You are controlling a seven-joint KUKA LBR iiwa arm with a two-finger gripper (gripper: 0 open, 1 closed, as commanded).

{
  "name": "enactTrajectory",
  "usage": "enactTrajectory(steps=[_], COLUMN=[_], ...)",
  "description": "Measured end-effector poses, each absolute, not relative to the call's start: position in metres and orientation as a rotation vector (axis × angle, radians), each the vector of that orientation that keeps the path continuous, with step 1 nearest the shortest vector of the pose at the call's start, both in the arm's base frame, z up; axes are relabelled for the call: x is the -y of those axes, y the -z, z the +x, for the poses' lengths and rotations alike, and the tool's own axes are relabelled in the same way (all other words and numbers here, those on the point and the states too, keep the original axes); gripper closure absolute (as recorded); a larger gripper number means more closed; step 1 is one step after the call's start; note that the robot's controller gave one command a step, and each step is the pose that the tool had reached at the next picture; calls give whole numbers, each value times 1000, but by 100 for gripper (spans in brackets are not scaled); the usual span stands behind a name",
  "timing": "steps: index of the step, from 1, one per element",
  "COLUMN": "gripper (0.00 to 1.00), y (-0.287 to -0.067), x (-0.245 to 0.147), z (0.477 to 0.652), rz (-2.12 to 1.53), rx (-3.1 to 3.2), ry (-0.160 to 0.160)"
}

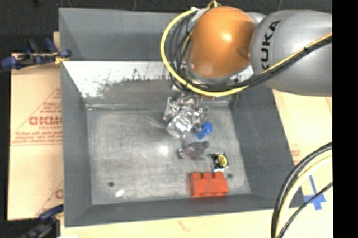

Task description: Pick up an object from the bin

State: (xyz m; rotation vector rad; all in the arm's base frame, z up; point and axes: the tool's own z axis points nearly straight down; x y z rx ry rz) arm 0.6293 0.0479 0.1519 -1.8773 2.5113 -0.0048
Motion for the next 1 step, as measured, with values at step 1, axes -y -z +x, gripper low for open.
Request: enactTrajectory(steps=[1], gripper=[100], y=[-190], x=[-47], z=[630], rz=[-1868], rx=[-2520], ry=[4])
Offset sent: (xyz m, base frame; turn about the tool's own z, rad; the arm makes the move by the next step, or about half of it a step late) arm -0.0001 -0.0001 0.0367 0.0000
